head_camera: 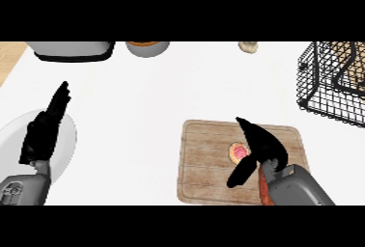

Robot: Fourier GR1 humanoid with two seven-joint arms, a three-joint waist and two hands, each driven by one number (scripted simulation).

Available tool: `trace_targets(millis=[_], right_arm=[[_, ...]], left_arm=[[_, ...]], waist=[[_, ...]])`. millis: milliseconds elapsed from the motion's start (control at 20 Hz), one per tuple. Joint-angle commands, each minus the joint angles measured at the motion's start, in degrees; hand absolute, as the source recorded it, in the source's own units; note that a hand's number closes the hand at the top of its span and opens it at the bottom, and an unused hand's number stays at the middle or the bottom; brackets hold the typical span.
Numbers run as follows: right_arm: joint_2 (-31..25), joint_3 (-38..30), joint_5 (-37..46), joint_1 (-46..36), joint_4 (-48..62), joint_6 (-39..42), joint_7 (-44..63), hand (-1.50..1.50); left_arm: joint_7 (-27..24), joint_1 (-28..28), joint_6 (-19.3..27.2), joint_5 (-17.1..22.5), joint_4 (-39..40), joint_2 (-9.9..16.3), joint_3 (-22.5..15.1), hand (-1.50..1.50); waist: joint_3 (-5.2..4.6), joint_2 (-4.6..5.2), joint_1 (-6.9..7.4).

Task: Pick the cupcake from the cutting board and place it in the tiered basket

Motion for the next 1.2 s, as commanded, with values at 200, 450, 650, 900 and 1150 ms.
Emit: trace_targets(millis=[200,450,650,900,1150], right_arm=[[5.7,1.2,-2.1,-0.9,4.6,7.1,5.5,1.5],[1.5,1.4,3.4,-5.2,8.9,10.0,-6.6,1.5],[8.3,0.3,4.2,-2.3,5.8,6.3,-1.4,1.5],[8.2,-4.8,2.1,-0.9,-3.1,7.8,2.3,1.5],[8.3,-7.1,10.5,-3.6,-2.6,-1.8,-1.9,1.5]], left_arm=[[-0.7,3.4,-0.2,-0.7,-2.6,-2.0,-0.8,0.0],[-0.7,0.6,0.5,-2.2,-0.5,-1.9,0.0,0.0],[-0.5,3.8,0.5,-3.0,-4.2,-2.6,-0.6,0.0],[0.1,0.7,0.0,-3.7,-1.0,-3.4,-0.6,0.0],[4.0,0.3,-2.0,-1.9,-5.3,-1.5,0.9,0.0]], waist=[[-0.01,-0.09,0.34],[0.01,0.02,0.15],[0.01,-0.06,0.19],[0.0,-0.08,-0.19],[0.04,-0.18,0.31]])
